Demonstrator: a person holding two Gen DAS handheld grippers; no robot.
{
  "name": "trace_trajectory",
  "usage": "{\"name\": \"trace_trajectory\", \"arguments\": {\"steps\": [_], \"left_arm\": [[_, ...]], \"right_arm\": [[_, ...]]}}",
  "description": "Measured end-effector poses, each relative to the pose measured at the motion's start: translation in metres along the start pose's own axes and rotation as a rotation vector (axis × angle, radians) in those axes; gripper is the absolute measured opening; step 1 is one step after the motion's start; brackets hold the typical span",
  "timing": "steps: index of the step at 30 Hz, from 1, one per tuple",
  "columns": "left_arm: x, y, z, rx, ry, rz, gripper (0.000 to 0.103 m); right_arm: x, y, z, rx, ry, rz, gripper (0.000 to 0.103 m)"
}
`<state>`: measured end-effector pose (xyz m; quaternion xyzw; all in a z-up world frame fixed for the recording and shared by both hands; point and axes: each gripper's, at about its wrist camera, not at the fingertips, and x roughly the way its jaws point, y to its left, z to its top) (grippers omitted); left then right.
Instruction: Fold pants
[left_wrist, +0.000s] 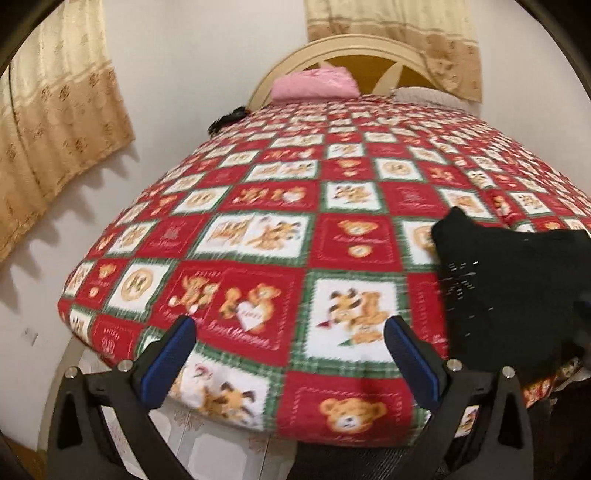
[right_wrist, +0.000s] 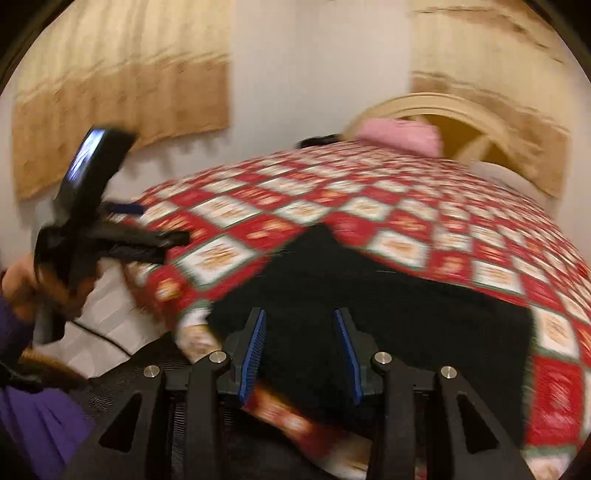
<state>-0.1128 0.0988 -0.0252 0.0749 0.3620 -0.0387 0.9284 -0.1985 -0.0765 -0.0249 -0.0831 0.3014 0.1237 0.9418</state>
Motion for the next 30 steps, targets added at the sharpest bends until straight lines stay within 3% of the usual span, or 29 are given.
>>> {"name": "trace_trajectory", "arguments": {"steps": [4,10,12,15,23,27,30], "left_arm": [[0.0,0.005,-0.002,-0.015,0.0,-0.021,0.103],[0.001,0.005,-0.006,0.006,0.004,-0.006,0.103],[0.004,0.004,-0.006,0.005,0.014,-0.013,0.103],[0.006,0.002,-0.007,0.005,0.022,-0.019,0.103],[0.007,-0.001,0.001,-0.014,0.014,-0.084,0.103],[0.007,-0.015,0.014,0.005,-0.015,-0.127,0.103],[0.011,-0.028,0.024,0.006,-0.01,-0.197,0.103]], "right_arm": [[0.034,0.03,0.004,-0.099,0.041,0.093,0.04],[0.059,0.052,-0.006,-0.309,0.091,-0.019,0.039],[0.062,0.054,-0.005,-0.337,0.084,-0.039,0.023],[0.066,0.048,-0.001,-0.302,0.1,-0.032,0.014],[0.047,0.044,-0.015,-0.323,0.127,0.116,0.011],[0.025,0.022,-0.005,-0.165,0.078,0.222,0.011],[-0.001,-0.002,0.004,-0.054,0.001,0.184,0.012]]}}
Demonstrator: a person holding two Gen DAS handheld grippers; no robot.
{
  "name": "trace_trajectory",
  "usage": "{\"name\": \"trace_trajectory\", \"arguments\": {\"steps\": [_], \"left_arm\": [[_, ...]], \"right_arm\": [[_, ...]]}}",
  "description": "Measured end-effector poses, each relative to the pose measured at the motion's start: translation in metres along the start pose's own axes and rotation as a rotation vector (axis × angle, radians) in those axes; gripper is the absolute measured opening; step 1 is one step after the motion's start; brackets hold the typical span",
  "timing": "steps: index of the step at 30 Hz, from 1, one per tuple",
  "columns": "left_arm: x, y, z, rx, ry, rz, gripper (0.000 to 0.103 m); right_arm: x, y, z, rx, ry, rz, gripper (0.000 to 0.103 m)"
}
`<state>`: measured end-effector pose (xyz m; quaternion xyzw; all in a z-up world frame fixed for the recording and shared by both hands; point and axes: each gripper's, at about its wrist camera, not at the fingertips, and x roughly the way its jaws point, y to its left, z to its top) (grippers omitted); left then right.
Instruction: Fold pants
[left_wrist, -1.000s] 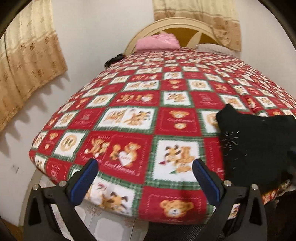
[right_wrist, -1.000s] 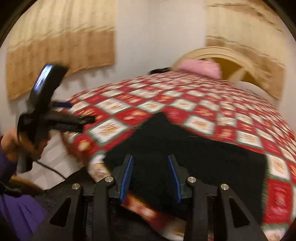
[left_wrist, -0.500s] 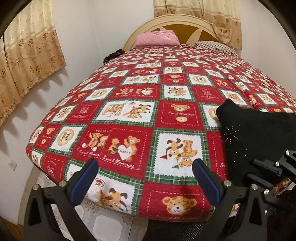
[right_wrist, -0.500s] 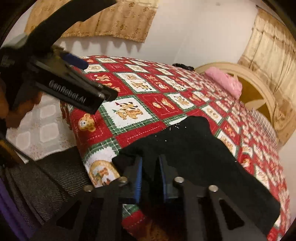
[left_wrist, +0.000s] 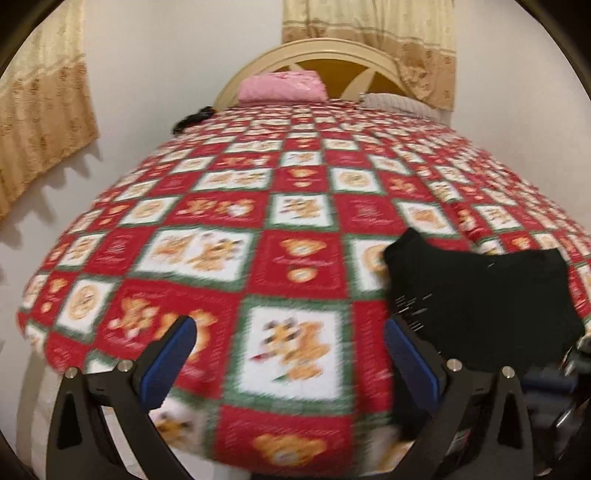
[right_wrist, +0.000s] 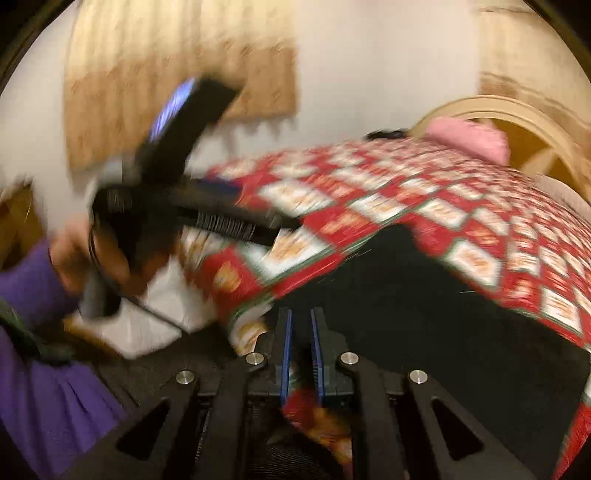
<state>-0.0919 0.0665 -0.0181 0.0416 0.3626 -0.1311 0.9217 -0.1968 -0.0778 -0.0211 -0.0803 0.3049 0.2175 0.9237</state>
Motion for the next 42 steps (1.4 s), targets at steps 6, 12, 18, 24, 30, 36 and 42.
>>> {"name": "trace_trajectory", "arguments": {"steps": [6,12,18,24,30,36,42], "left_arm": [[0.022,-0.041,0.013,0.047,0.03,-0.077,0.103],[0.037,-0.065,0.011,0.056,0.08,-0.112,0.103],[0.042,-0.071,0.006,0.027,0.116,-0.12,0.103],[0.045,-0.075,0.001,0.009,0.14,-0.138,0.103],[0.047,-0.081,-0.004,0.01,0.149,-0.152,0.103],[0.048,-0.079,-0.007,-0.033,0.172,-0.214,0.103],[0.04,-0.057,-0.009,-0.166,0.131,-0.363,0.103]], "right_arm": [[-0.071,-0.082,-0.018,0.305,-0.132,-0.364,0.078],[-0.092,-0.136,-0.058,0.566,-0.122,-0.46,0.078],[-0.063,-0.143,-0.08,0.606,-0.015,-0.516,0.078],[-0.061,-0.132,-0.084,0.622,-0.025,-0.454,0.078],[-0.054,-0.125,-0.083,0.609,-0.025,-0.421,0.078],[-0.054,-0.131,-0.084,0.632,-0.037,-0.396,0.078],[-0.054,-0.132,-0.085,0.633,-0.044,-0.394,0.078]]}}
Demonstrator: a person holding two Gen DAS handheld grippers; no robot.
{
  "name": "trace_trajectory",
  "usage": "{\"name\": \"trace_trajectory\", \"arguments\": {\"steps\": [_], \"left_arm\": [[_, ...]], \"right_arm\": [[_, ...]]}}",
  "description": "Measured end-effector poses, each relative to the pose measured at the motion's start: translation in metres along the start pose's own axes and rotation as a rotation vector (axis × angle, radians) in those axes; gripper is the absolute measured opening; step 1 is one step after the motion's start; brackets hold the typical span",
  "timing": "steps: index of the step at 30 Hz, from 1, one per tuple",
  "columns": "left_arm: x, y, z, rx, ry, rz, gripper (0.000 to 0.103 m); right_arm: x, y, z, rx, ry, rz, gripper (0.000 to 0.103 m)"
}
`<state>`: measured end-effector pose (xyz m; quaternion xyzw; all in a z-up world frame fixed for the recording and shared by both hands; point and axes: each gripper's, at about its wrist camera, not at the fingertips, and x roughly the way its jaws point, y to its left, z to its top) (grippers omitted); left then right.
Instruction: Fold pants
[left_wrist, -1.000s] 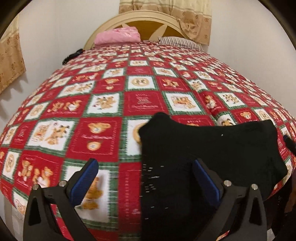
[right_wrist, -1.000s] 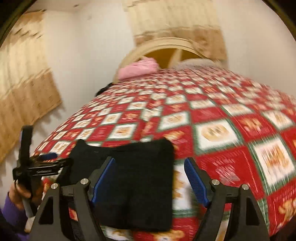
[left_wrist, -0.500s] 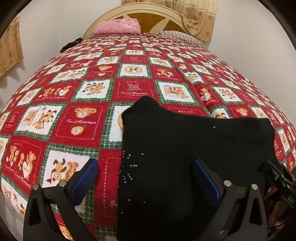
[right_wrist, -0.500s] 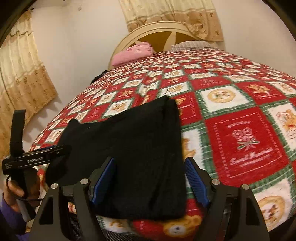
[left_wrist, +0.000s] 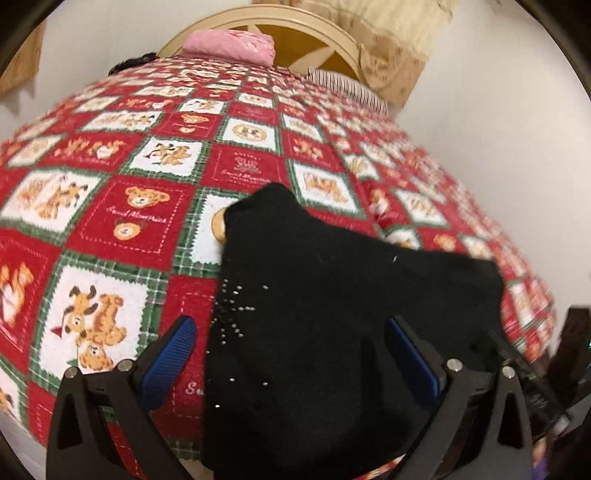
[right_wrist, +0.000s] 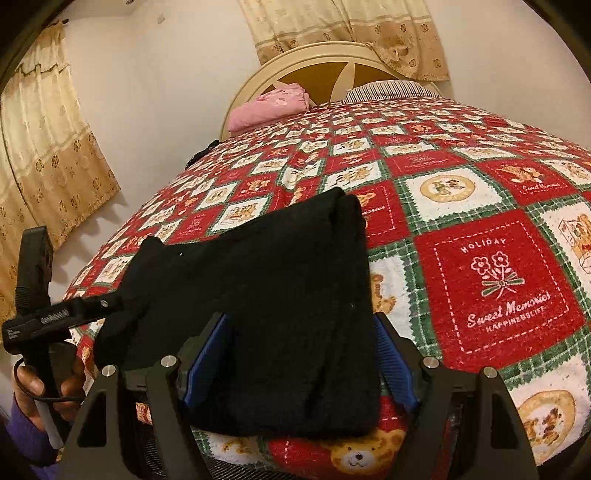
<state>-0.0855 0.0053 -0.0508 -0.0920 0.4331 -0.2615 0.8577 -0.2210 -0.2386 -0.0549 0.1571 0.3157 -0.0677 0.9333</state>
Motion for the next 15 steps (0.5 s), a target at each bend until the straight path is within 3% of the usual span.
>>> {"name": "trace_trajectory", "arguments": {"steps": [3,10,15], "left_arm": [[0.004,0.008,0.002,-0.048,0.012,-0.004,0.103],[0.016,-0.012,-0.006,0.099,-0.001,0.123,0.103],[0.016,-0.014,-0.012,0.083,-0.035,0.15,0.103]], "right_arm": [[0.0,-0.001,0.001,0.0,0.002,0.005,0.078],[0.0,0.002,-0.001,-0.034,-0.001,-0.004,0.078],[-0.005,-0.01,0.002,0.027,-0.001,0.064,0.078]]}}
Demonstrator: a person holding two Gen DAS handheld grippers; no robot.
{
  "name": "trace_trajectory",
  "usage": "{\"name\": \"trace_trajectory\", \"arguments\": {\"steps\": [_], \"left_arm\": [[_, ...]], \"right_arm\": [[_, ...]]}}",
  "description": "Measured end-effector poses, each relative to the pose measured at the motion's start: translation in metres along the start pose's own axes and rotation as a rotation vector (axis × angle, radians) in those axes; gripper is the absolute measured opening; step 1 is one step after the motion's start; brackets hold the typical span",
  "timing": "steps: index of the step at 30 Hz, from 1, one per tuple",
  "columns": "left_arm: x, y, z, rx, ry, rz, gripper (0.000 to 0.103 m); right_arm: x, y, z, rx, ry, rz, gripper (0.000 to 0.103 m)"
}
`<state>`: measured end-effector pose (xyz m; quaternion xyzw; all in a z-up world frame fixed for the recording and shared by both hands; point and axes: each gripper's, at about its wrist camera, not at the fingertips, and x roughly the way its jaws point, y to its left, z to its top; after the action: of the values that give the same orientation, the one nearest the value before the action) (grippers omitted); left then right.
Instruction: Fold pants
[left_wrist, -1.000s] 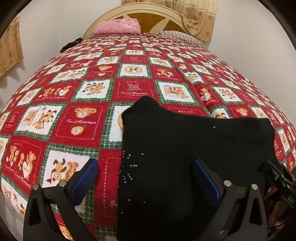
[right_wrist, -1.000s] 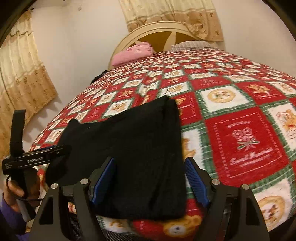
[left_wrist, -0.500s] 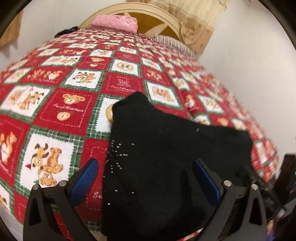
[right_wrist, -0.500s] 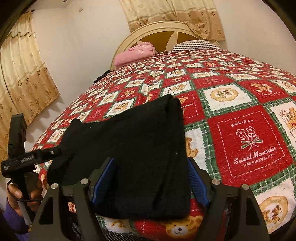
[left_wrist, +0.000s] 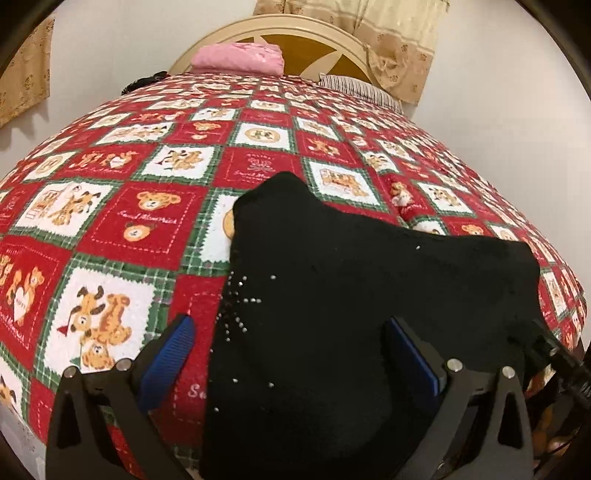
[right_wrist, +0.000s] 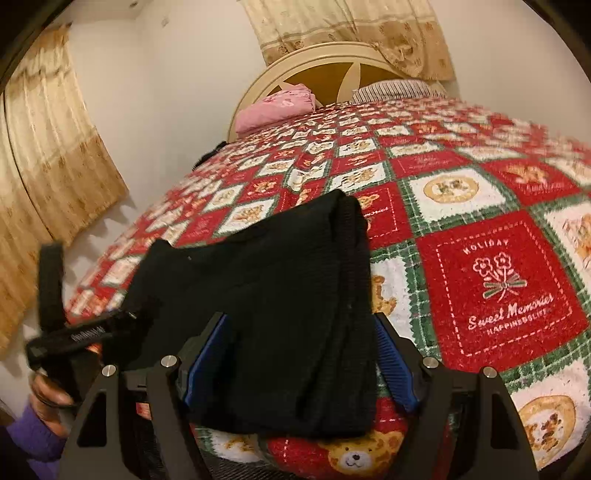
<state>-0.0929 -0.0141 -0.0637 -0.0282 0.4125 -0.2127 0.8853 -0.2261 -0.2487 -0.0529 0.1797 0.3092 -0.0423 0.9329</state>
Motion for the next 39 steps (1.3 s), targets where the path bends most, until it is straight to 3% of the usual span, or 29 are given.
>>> {"name": "trace_trajectory", "arguments": {"steps": [5,9,11,12,15,17,23,31,39], "left_arm": [[-0.001,0.003,0.001,-0.01,0.013,-0.023,0.103],[-0.003,0.0,0.0,-0.004,0.012,-0.024,0.1],[-0.004,-0.001,-0.001,-0.004,0.007,-0.031,0.089],[-0.005,-0.003,-0.001,0.002,0.005,-0.034,0.086],[-0.008,-0.01,-0.001,0.015,0.006,-0.027,0.074],[-0.009,-0.014,0.001,0.02,0.014,-0.027,0.054],[-0.012,-0.026,0.004,0.07,0.008,0.034,0.04],[-0.019,-0.027,0.006,0.088,-0.01,0.056,0.031],[-0.032,-0.029,0.013,0.107,-0.045,0.062,0.03]], "right_arm": [[-0.009,-0.021,0.003,0.113,-0.006,0.068,0.075],[-0.01,-0.013,0.001,0.079,-0.004,0.032,0.075],[-0.009,-0.011,0.0,0.06,0.007,0.017,0.071],[-0.007,-0.008,-0.001,0.046,0.017,0.005,0.054],[-0.003,0.005,-0.002,-0.034,0.042,-0.049,0.039],[-0.003,0.012,-0.003,-0.074,0.047,-0.063,0.038],[-0.003,0.02,-0.006,-0.126,0.033,-0.12,0.033],[-0.005,0.041,-0.005,-0.237,0.011,-0.202,0.03],[-0.017,0.058,0.007,-0.268,-0.04,-0.184,0.029]]}}
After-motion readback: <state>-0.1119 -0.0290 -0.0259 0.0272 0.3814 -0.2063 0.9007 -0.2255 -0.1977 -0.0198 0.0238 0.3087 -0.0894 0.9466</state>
